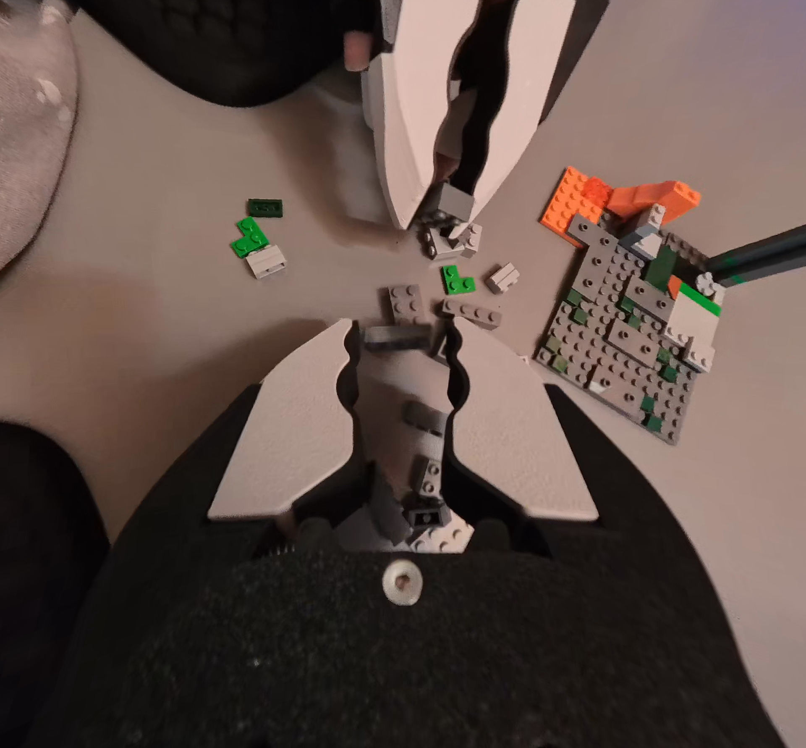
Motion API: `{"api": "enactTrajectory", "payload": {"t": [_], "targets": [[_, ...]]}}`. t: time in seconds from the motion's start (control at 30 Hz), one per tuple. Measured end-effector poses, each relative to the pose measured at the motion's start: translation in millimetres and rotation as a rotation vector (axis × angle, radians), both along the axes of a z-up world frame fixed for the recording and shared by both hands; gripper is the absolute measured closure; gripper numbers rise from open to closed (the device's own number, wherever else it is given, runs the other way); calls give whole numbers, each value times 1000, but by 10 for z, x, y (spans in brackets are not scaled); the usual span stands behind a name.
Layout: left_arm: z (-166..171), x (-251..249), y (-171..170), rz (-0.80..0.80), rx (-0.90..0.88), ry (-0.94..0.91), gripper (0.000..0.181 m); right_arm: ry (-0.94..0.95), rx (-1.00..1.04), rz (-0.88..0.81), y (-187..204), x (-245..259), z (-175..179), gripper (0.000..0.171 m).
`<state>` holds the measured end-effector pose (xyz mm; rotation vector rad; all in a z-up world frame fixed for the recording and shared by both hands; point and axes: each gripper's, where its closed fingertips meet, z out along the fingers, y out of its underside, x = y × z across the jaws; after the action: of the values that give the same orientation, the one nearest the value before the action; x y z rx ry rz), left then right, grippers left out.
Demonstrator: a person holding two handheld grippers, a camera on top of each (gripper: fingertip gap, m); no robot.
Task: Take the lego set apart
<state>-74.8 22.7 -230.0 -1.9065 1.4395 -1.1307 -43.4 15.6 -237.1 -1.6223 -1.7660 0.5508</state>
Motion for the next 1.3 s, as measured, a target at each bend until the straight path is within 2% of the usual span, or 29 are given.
{"api": "enactTrajectory", "payload": {"t": [0.2, 0.33, 0.57, 0.7, 0.8, 0.97, 1.1, 1.2, 1.3], "targets": [[23, 3, 15, 7, 14, -19, 159, 85, -95, -47, 89, 178, 148, 124], [128, -22, 130, 65, 28, -72, 159, 115, -88, -160, 288, 558, 295, 125], [243, -155, 458, 221, 128, -101, 161, 96, -84, -360, 430, 1086, 149, 126], [180, -214, 555, 259, 220, -39, 161, 60, -140, -413, 420, 1103, -58, 127], [113, -201, 541, 248, 260, 5, 161, 49, -206, -436, 458, 1025, -159, 120], [57, -129, 447, 207, 281, 33, 161, -28, -314, -475, 436, 869, -189, 98], [59, -96, 399, 189, 286, 32, 162, -154, -295, -493, 367, 780, -264, 85], [62, -76, 359, 175, 283, 29, 162, -216, -219, -535, 447, 778, -306, 90], [48, -65, 329, 163, 293, 39, 162, -203, -259, -535, 457, 761, -332, 96]]}}
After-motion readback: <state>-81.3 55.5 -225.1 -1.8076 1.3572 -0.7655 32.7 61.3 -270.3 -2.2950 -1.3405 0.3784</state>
